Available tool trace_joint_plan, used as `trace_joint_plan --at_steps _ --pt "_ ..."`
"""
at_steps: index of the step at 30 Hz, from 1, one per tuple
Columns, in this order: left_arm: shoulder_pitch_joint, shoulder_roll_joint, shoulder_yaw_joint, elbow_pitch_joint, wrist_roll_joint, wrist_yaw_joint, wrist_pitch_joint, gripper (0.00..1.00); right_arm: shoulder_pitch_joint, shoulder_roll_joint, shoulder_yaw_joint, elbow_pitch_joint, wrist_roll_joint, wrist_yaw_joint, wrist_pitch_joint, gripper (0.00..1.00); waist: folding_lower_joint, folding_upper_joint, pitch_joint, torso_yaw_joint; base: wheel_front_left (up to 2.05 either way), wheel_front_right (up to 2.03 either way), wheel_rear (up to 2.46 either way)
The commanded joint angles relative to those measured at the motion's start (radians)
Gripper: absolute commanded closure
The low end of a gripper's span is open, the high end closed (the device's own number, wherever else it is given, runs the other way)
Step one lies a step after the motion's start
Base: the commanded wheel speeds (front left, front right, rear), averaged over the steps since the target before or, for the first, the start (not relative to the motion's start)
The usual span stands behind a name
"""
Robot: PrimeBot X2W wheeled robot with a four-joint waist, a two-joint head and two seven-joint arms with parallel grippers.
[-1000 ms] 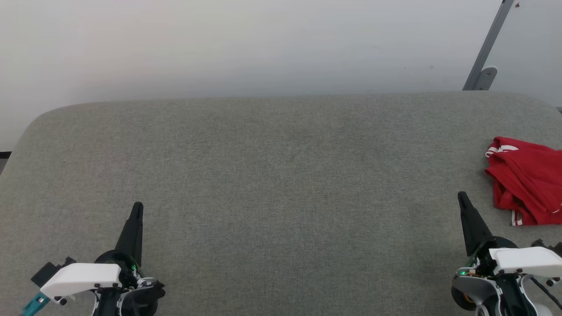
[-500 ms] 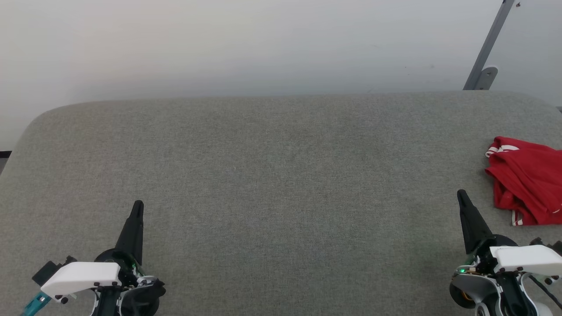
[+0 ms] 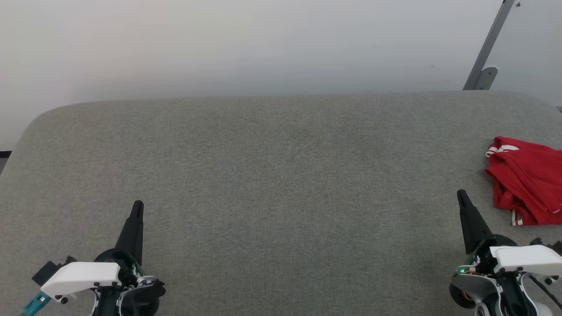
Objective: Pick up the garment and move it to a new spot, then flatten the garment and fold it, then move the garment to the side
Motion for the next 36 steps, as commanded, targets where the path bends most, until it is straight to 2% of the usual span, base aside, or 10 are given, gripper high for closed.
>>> trace_joint_plan --at_steps 1,36 --pt "-0.012 -0.001 0.003 0.001 0.000 -0.003 0.005 1.00 -0.005 0.002 0.000 0.001 0.004 0.000 0.002 1.00 0.0000 0.0000 0.000 0.000 0.00 0.00 0.00" --pt "-0.012 -0.002 0.004 0.001 0.002 -0.003 0.005 1.00 -0.005 0.002 0.001 0.000 0.004 0.000 0.001 1.00 0.0000 0.0000 0.000 0.000 0.00 0.00 0.00"
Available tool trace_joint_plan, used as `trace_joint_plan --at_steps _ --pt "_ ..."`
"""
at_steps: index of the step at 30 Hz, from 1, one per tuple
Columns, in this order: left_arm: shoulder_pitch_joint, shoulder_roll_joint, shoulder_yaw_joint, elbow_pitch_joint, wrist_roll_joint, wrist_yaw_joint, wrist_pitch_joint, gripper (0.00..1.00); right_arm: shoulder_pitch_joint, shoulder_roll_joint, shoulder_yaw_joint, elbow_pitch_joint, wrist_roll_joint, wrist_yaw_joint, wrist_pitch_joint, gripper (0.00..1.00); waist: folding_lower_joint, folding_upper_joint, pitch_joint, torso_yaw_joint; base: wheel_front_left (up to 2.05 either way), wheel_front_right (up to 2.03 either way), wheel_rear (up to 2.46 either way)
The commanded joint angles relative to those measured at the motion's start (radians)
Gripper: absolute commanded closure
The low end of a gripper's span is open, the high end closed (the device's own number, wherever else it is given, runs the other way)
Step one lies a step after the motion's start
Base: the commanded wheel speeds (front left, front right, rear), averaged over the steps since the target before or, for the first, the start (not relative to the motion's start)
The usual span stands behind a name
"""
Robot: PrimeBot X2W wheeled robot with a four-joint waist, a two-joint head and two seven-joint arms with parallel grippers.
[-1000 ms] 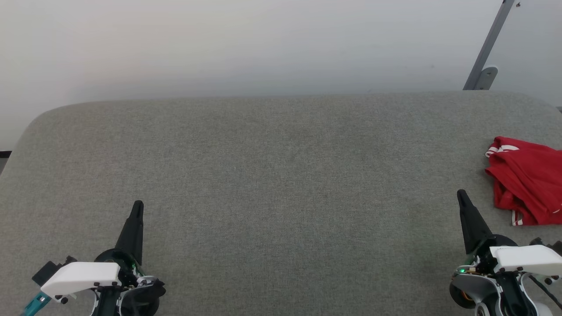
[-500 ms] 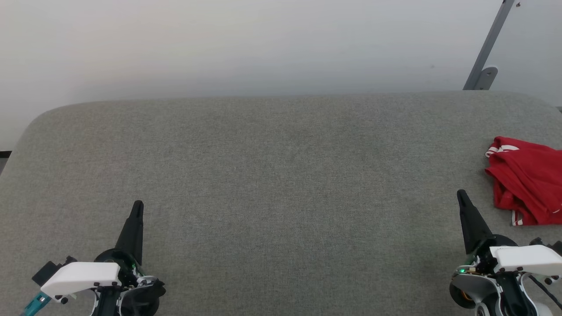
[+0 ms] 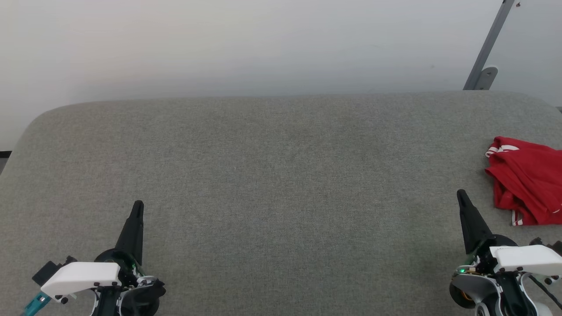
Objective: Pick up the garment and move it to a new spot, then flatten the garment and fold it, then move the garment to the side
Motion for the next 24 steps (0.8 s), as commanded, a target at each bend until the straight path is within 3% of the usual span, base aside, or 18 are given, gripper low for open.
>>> trace_joint_plan --at_steps 1,24 --pt "-0.012 -0.001 0.003 0.000 0.002 -0.003 0.003 1.00 -0.005 0.001 0.000 0.001 0.004 0.000 0.001 1.00 0.0000 0.0000 0.000 0.000 0.00 0.00 0.00" --pt "-0.012 -0.001 0.003 0.000 0.002 -0.003 0.003 1.00 -0.005 0.001 0.000 0.000 0.004 0.000 0.001 1.00 0.0000 0.0000 0.000 0.000 0.00 0.00 0.00"
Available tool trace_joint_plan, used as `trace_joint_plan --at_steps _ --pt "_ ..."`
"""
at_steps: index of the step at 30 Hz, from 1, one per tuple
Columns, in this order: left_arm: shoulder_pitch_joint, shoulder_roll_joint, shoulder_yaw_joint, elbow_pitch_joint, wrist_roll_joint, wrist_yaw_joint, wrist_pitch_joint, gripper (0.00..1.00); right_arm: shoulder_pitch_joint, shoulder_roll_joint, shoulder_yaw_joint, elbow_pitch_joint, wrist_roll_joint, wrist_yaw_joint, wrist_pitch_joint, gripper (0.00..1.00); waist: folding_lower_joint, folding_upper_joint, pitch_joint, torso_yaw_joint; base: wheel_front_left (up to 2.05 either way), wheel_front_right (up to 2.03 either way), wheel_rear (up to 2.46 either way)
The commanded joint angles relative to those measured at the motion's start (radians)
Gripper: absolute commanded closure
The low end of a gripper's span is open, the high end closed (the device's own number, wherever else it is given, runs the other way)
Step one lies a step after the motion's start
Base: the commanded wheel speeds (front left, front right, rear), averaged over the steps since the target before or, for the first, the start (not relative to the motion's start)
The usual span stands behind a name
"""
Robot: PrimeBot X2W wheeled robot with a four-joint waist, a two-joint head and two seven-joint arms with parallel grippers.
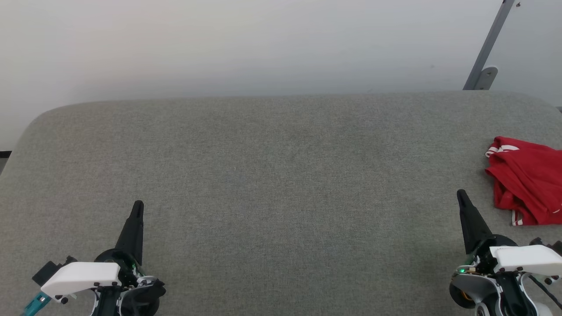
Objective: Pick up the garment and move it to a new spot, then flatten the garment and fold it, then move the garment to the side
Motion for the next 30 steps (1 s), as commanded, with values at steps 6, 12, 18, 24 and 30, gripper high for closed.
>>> trace_joint_plan --at_steps 6,12,18,24,30 --pt "-0.012 0.000 0.003 0.000 0.003 -0.003 0.003 1.00 -0.005 0.001 0.000 0.000 0.004 0.000 0.001 1.00 0.0000 0.0000 0.000 0.000 0.00 0.00 0.00" --pt "-0.012 0.000 0.003 0.000 0.003 -0.003 0.003 1.00 -0.005 0.001 0.001 0.000 0.004 0.000 0.001 1.00 0.0000 0.0000 0.000 0.000 0.00 0.00 0.00" --pt "-0.012 0.000 0.003 0.000 0.003 -0.003 0.003 1.00 -0.005 0.001 0.001 0.000 0.004 0.000 0.001 1.00 0.0000 0.0000 0.000 0.000 0.00 0.00 0.00" --pt "-0.012 0.000 0.003 0.000 0.003 -0.003 0.003 1.00 -0.005 0.001 0.001 0.000 0.004 0.000 0.001 1.00 0.0000 0.0000 0.000 0.000 0.00 0.00 0.00" --pt "-0.012 0.000 0.003 0.000 0.003 -0.003 0.003 1.00 -0.005 0.001 0.001 0.000 0.004 0.000 0.001 1.00 0.0000 0.0000 0.000 0.000 0.00 0.00 0.00"
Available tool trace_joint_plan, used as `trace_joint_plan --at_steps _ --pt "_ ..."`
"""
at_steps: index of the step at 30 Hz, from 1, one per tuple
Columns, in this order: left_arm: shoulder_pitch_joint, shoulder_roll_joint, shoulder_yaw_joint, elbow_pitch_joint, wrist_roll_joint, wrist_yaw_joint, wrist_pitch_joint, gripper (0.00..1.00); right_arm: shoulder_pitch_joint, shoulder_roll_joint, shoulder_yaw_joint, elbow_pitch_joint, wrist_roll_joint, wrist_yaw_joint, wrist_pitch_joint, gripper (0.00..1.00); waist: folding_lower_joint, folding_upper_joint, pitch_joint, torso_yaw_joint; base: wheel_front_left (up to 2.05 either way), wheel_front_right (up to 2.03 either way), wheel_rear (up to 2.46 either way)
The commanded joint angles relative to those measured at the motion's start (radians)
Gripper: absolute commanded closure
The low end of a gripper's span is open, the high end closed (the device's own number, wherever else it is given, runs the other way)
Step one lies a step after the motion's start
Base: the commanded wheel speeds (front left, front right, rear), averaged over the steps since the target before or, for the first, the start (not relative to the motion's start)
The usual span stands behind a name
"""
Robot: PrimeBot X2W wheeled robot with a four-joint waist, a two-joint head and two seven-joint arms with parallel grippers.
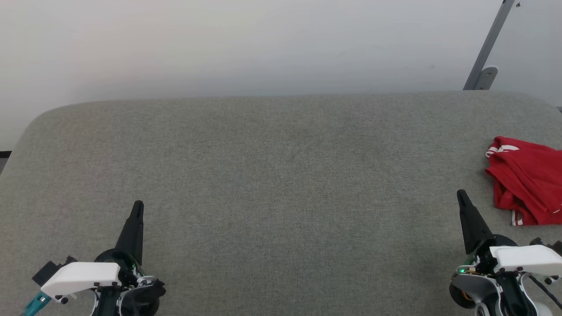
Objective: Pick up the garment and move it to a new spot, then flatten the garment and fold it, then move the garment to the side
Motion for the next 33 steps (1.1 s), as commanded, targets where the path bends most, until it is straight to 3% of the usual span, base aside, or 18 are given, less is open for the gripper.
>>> trace_joint_plan --at_steps 1,33 --pt "-0.012 0.000 0.003 0.000 0.003 -0.003 0.003 1.00 -0.005 0.001 0.001 0.000 0.004 0.000 0.001 1.00 -0.0001 0.0000 0.000 0.000 0.00 0.00 0.00" --pt "-0.012 0.000 0.003 0.000 0.003 -0.003 0.004 1.00 -0.005 0.001 0.001 0.000 0.004 0.000 0.001 1.00 -0.0001 0.0000 0.000 0.000 0.00 0.00 0.00"
